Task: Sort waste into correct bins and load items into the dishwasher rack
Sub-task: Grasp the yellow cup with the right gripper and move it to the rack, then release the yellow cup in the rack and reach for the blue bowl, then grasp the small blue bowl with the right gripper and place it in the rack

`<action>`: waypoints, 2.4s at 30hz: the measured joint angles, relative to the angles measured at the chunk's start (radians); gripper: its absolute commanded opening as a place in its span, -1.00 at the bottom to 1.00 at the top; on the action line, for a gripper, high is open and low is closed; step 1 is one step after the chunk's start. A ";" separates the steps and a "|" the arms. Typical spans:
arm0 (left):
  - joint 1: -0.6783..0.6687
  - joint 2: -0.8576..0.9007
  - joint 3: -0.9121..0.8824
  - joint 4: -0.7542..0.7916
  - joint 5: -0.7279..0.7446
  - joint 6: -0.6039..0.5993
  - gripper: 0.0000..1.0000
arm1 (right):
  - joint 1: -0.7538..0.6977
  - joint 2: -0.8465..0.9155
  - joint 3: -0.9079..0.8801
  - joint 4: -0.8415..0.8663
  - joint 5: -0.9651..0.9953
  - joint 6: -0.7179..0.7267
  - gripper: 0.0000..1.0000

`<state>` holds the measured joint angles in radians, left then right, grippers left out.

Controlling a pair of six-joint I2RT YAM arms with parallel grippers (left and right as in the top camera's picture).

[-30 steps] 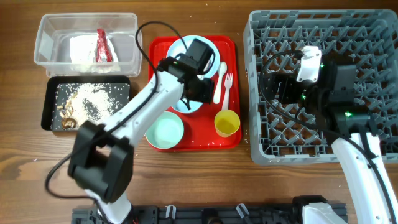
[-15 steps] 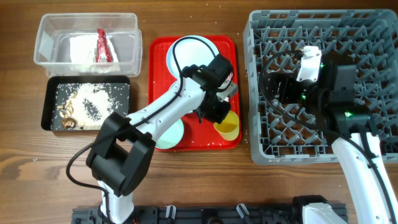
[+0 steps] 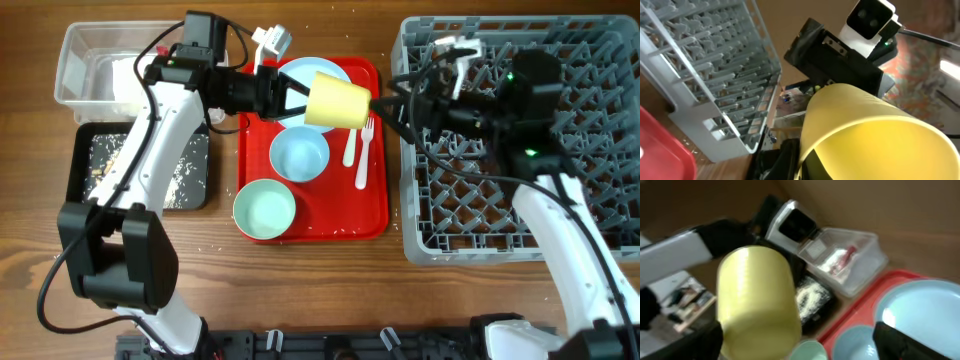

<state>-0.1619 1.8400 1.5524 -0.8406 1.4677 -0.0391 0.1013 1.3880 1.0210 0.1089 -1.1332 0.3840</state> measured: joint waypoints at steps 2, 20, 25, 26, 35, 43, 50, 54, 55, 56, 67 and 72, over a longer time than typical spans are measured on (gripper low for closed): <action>0.001 0.000 0.000 0.000 0.028 0.000 -0.92 | 0.035 0.028 0.000 0.080 -0.056 0.045 0.85; 0.015 0.000 0.001 0.000 -0.274 -0.003 0.08 | -0.118 -0.028 0.006 -0.388 0.206 0.096 -0.09; 0.012 0.000 0.001 -0.003 -0.702 -0.002 0.22 | -0.068 -0.253 0.117 -1.035 0.686 0.060 -0.10; 0.011 0.000 0.001 0.000 -0.748 -0.003 0.22 | -0.043 -0.261 0.196 -1.209 0.795 0.058 -0.10; 0.011 0.000 0.001 -0.003 -0.907 -0.003 0.28 | 0.022 -0.047 0.230 -1.552 1.066 0.060 -0.09; 0.011 0.000 0.001 -0.003 -0.921 -0.003 0.29 | 0.071 0.146 0.155 -1.468 1.063 0.057 0.68; -0.001 0.000 0.001 -0.029 -0.938 -0.003 0.18 | 0.071 0.153 0.594 -1.382 1.010 0.006 0.65; -0.072 0.000 0.001 -0.062 -1.115 -0.076 0.15 | 0.120 0.171 0.612 -1.125 0.922 0.023 0.38; -0.073 0.000 0.001 -0.064 -1.150 -0.109 0.15 | 0.146 0.187 0.612 -1.085 0.916 0.041 0.33; -0.065 0.000 0.001 -0.064 -1.226 -0.175 0.15 | 0.208 0.246 0.616 -1.007 0.913 0.076 0.29; 0.179 0.000 0.001 -0.076 -1.352 -0.288 1.00 | 0.449 0.769 0.612 -0.921 0.875 0.218 -0.67; 0.181 0.000 0.001 -0.076 -1.352 -0.289 1.00 | 0.449 0.771 0.612 -0.920 0.856 0.233 -0.91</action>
<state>0.0189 1.8397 1.5532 -0.9169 0.1162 -0.3283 0.5503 2.1590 1.6333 -0.8108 -0.2775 0.6170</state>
